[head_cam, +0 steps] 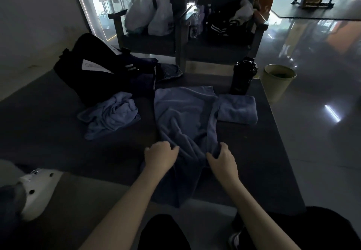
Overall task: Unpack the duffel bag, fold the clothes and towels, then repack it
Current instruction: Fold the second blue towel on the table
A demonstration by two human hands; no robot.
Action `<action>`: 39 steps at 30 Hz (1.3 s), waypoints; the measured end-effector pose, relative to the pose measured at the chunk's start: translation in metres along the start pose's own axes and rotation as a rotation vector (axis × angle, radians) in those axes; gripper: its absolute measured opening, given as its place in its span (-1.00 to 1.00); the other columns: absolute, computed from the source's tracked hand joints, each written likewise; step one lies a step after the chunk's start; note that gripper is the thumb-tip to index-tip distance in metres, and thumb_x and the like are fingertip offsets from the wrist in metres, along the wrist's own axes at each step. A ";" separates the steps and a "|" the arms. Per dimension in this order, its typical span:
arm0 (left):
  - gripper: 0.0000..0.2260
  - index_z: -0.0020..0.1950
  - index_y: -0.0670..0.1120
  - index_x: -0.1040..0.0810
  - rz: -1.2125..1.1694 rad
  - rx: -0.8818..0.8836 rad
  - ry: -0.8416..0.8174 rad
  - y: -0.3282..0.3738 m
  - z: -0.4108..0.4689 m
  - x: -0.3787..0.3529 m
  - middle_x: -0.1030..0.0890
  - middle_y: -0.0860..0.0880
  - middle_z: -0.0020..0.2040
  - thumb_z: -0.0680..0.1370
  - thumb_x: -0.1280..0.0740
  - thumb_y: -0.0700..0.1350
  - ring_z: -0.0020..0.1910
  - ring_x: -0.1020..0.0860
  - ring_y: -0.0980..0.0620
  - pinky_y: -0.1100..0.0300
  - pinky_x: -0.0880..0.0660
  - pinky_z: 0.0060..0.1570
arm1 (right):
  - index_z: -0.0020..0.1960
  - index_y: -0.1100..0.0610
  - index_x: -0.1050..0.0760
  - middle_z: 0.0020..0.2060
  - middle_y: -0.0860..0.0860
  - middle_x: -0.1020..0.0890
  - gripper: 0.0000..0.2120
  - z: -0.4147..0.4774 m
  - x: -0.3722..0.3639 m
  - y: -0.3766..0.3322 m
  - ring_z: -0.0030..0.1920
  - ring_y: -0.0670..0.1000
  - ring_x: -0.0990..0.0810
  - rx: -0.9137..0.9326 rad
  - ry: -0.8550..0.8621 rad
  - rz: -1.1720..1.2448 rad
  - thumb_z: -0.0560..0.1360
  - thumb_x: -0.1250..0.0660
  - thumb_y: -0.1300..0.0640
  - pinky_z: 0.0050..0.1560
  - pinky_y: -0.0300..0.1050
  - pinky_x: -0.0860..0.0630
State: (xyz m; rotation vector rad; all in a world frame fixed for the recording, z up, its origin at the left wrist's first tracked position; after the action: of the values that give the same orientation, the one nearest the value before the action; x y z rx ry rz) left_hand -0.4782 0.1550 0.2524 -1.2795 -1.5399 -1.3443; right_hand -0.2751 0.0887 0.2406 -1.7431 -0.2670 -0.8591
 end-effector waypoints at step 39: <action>-0.29 0.41 -0.13 -0.29 -0.247 0.289 0.027 -0.074 -0.042 -0.016 -0.37 -0.14 0.36 0.43 -0.35 0.28 0.33 -0.35 -0.17 -0.07 -0.35 0.24 | 0.43 0.17 -0.21 0.20 0.14 -0.48 -0.39 -0.020 0.007 0.019 0.19 0.15 -0.47 -0.022 0.003 -0.017 0.45 -0.34 0.14 0.04 -0.02 -0.46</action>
State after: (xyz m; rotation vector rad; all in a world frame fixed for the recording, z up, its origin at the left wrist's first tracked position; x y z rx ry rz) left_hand -0.5490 0.1130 0.2266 -0.9129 -1.8420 -1.2239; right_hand -0.2680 0.0621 0.2338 -1.7627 -0.2715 -0.8793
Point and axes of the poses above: each hand's wrist, its own z-axis towards the middle knuckle, its own x-axis out of the back of the hand, y = z × x, the point moved 9 cm from there along z, towards the middle knuckle
